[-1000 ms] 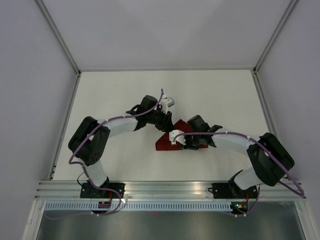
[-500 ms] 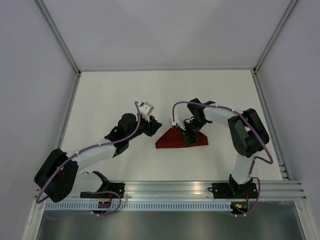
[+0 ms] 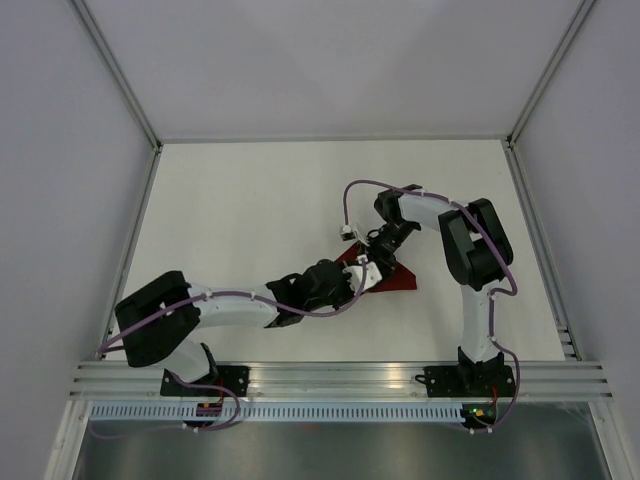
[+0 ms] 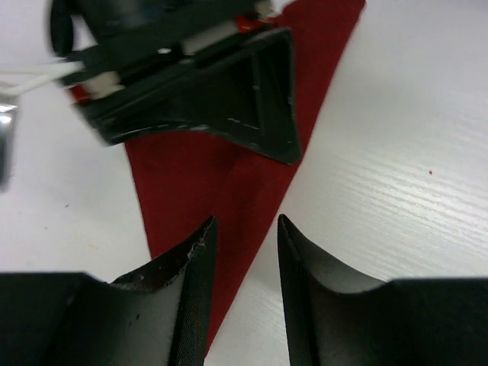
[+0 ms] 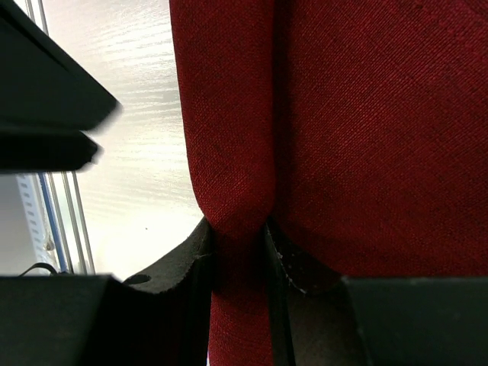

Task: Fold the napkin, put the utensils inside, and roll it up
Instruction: Roll the napkin with the utensil

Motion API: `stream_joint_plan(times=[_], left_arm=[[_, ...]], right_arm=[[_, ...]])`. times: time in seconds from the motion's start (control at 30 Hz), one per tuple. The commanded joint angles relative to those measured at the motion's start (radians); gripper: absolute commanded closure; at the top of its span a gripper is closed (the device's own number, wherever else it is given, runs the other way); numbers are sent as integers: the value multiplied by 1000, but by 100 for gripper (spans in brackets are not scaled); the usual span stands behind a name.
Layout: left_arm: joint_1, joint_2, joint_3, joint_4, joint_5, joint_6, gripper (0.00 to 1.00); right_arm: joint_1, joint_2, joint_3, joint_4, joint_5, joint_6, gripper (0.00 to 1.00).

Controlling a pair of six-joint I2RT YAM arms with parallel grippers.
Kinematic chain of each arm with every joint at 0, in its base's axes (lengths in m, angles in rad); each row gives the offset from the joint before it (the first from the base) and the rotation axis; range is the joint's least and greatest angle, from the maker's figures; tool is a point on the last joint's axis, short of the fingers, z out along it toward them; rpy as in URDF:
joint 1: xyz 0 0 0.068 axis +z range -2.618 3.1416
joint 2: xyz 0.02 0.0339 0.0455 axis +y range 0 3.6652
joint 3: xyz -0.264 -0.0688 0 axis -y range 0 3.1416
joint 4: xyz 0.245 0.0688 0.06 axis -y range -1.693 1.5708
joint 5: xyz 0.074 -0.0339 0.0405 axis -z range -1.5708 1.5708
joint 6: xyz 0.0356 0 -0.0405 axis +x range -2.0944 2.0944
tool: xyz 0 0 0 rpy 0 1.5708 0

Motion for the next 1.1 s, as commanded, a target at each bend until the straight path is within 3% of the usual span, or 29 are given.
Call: stream_joint_plan(times=[0.0,0.3,0.63,0.77,0.8,0.9,1.0,1.07], left_arm=[[-54,95,77,-48,-58,163,57],[-67,267,146,-5,-79,240,50],[-67,365,186,-4,-61,240,52],[-61,396,197,-37,-35,219,65],[-56,400,208,-66,-26,201,78],[-44,422,232,-109,-9,159,95],[-32,422,235,-137,43,135,98],[-25,419,234,-157,75,125,98]], right_arm=[[-5,78,-16,71,123,-31,85],[-7,95,-13,79,128,-20,86],[-7,98,-20,85,134,-14,87],[-8,98,-20,83,132,-12,87],[-7,96,-19,83,132,-12,86],[-7,95,-19,80,129,-12,82],[-5,85,-22,80,126,-3,74],[-7,79,-28,89,126,17,62]])
